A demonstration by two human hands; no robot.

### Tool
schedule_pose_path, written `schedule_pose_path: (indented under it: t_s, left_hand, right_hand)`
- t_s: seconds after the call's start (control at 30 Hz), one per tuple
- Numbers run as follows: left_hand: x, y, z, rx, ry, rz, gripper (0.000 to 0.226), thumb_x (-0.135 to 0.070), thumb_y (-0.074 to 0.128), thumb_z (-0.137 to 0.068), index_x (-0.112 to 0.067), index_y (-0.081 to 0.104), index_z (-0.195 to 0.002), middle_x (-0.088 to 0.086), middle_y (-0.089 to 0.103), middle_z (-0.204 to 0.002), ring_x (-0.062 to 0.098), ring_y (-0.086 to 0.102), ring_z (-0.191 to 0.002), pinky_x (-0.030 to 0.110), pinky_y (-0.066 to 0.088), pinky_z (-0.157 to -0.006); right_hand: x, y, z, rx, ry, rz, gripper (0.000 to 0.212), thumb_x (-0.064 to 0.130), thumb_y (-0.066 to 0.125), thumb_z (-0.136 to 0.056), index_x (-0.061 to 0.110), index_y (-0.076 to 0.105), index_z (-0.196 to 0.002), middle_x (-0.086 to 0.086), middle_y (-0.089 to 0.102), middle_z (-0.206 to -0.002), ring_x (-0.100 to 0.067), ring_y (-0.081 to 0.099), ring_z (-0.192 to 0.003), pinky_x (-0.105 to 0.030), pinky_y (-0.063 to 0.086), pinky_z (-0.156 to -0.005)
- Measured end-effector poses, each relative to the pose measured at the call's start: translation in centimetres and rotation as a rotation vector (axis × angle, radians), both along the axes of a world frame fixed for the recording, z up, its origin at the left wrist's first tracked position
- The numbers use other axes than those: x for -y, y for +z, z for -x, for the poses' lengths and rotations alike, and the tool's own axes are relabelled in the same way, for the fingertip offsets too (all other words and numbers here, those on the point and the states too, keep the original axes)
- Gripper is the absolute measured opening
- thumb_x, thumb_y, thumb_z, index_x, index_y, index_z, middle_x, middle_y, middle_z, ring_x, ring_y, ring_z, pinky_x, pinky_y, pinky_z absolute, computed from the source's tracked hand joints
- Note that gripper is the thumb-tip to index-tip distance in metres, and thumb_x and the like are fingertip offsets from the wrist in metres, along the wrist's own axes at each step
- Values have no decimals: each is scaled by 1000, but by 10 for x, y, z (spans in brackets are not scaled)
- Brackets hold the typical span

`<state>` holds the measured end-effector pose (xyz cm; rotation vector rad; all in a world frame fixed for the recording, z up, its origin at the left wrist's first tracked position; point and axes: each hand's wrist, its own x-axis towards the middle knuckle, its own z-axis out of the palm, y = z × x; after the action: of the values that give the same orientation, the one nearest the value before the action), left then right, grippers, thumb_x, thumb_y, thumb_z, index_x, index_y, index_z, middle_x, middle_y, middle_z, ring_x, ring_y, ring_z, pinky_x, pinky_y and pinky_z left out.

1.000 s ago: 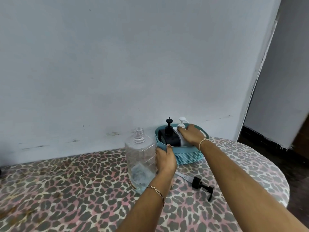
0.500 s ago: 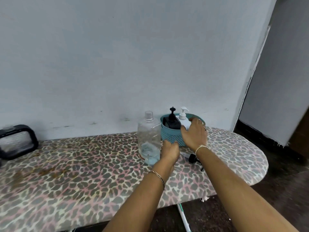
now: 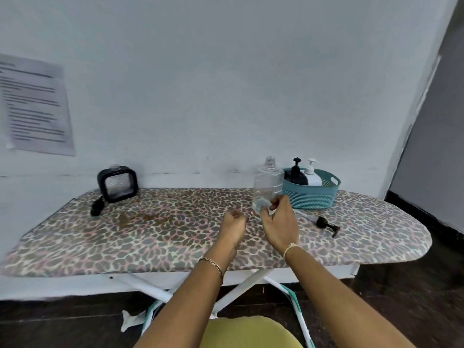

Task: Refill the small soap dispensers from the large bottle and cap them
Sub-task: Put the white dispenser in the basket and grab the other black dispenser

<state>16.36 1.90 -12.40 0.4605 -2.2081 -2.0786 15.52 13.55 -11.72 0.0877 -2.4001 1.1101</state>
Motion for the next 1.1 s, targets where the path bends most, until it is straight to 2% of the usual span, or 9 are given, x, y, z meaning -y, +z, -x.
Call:
schedule_pose_path:
  t_s: [0.07,0.17,0.27,0.33,0.57,0.77,0.83,0.97,1.1]
  left_hand:
    - [27,-3,-5,-2,55,45,29,-20,53,-92,-16,47,-121,6,63,-102,23,61,-91,36,51,-82]
    - [68,-3,-12,-29,132,88,32,-17,52,-93,-14,48,-125,3,61,-102,18,59,-89,33,49,-83]
    - [107,-2,-15,-59,192,123,33,-16,53,-93,-13,49,-125,4,60,-114,21,60,-100,33,49,-92]
    - [136,-2,-14,-76,240,138,33,-17,54,-93,-13,50,-125,5,60,-119,20,60,-100,35,50,-93]
    - [239,0,5,-65,481,233,37,-16,59,-90,-13,51,-126,0,58,-122,20,57,-110,34,45,-99]
    - [324,3,39,-77,683,412,49,-22,72,-83,-11,52,-126,7,58,-126,22,58,-112,34,48,-97]
    - [349,5,53,-87,728,477,53,-25,76,-80,-12,50,-125,9,56,-126,25,57,-113,38,49,-97]
    - [387,8,81,-74,732,556,76,-27,79,-77,-11,39,-139,11,43,-140,28,46,-127,40,41,-106]
    - [409,1,99,-32,695,626,95,-36,84,-70,-12,31,-145,10,39,-146,28,38,-135,43,35,-111]
  right_hand:
    - [24,-2,-4,19,82,-28,22,26,60,-88,17,44,-101,0,54,-98,-20,53,-87,-33,41,-73]
    - [61,-3,0,46,235,-61,25,24,59,-89,14,50,-111,-3,57,-111,-21,56,-101,-35,44,-87]
    - [96,0,9,101,374,-92,33,23,58,-92,13,52,-122,-3,55,-123,-18,52,-116,-31,41,-100]
    - [123,1,17,141,460,-97,37,24,58,-92,14,51,-127,-2,54,-128,-17,50,-122,-32,39,-105]
    - [221,7,60,257,655,-97,49,26,59,-91,16,44,-137,-4,48,-140,-19,45,-130,-34,35,-110]
    - [304,8,109,309,750,-105,60,23,59,-91,14,35,-145,-6,41,-147,-22,41,-135,-37,35,-112]
    - [327,6,126,328,766,-108,63,21,57,-92,13,29,-148,-6,35,-152,-22,37,-138,-36,33,-113]
    - [361,0,156,389,791,-24,67,16,53,-94,12,19,-152,-6,27,-157,-23,33,-141,-41,31,-115]
    - [382,-10,174,421,804,54,68,13,51,-94,16,16,-153,-2,26,-157,-22,34,-140,-42,35,-113]
